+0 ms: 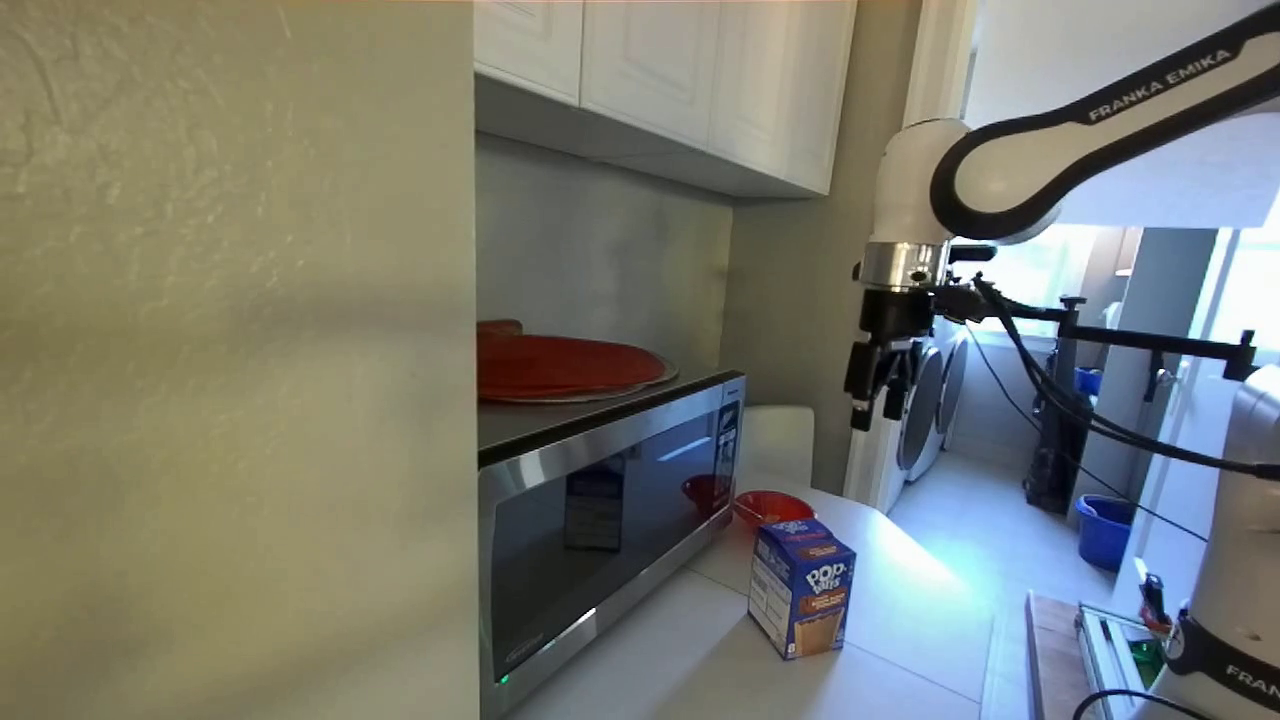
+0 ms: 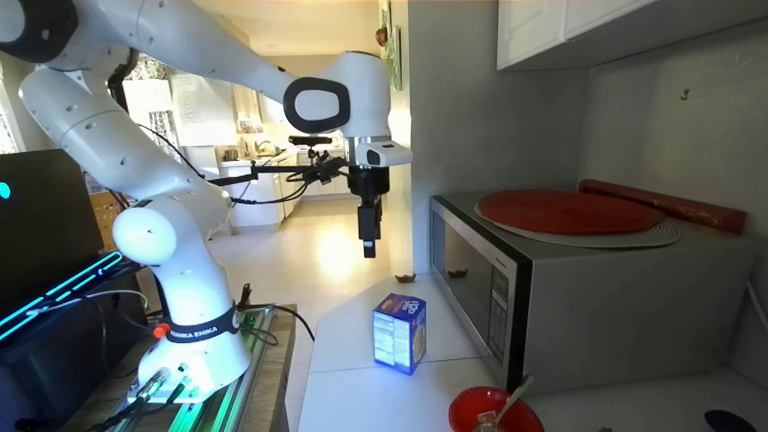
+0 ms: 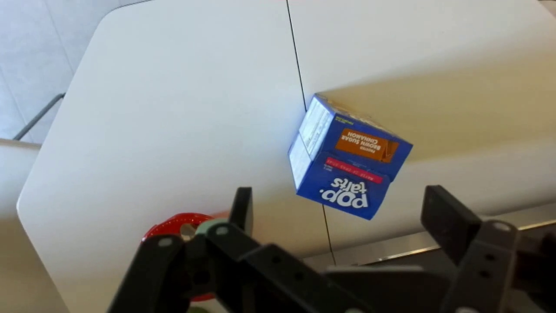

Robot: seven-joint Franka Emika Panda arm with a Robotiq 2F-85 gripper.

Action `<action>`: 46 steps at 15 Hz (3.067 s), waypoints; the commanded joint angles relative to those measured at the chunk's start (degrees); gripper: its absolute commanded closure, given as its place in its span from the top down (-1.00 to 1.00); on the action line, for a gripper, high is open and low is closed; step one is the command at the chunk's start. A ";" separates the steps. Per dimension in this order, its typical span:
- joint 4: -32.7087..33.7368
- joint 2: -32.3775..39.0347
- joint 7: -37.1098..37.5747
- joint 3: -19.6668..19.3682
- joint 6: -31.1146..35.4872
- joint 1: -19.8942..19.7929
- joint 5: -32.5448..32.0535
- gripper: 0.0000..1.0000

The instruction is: Open the blue box.

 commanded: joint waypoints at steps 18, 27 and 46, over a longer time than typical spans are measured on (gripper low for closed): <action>3.40 16.93 -6.06 -10.49 6.64 -1.02 19.33 1.00; 1.62 20.70 -20.74 -20.34 2.28 -3.83 44.44 1.00; 2.53 24.24 -24.79 -21.23 -5.20 -6.78 49.56 1.00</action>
